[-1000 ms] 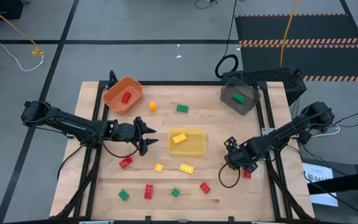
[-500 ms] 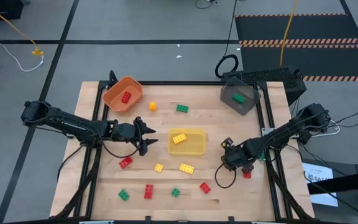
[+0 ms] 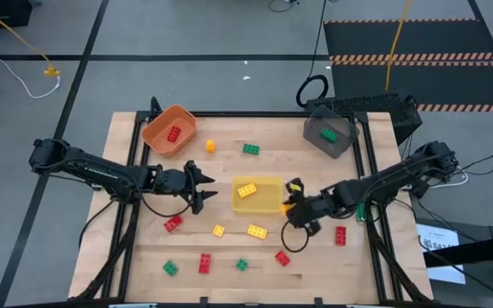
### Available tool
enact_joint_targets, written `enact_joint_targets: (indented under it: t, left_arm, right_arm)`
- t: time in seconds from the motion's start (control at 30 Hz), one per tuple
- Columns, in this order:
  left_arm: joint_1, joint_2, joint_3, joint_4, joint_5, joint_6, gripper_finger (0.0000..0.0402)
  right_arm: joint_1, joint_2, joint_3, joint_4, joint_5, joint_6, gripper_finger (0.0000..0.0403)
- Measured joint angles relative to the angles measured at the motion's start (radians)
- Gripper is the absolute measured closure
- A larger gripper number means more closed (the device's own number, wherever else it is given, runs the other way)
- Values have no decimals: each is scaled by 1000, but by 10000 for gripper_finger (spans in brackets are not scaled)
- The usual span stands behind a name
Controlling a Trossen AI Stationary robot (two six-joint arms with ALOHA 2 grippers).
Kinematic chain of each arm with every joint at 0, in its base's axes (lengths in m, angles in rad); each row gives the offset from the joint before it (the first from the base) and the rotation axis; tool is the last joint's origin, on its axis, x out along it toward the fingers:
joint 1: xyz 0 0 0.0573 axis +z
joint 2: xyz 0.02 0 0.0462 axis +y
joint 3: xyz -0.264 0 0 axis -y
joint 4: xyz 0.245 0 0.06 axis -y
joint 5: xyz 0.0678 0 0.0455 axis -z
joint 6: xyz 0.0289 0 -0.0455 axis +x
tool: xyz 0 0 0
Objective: Sort & place blocks by color
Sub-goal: Put the bottom right yellow 8-stud game piece into the yellow bin
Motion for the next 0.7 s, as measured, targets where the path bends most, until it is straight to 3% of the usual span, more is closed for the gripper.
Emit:
enact_joint_targets:
  t: [0.2,0.3,0.47,0.7]
  left_arm:
    - [0,0,0,22,0,-1,176]
    - [0,0,0,21,0,-2,176]
    - [0,0,0,21,0,-1,176]
    - [-1,0,0,17,0,1,176]
  right_arm:
    - [-95,0,23,308,-5,-63,283]
    - [-155,9,23,320,-19,-65,283]
    - [-227,82,21,340,-161,-16,283]
    - [-247,169,20,353,-185,-30,283]
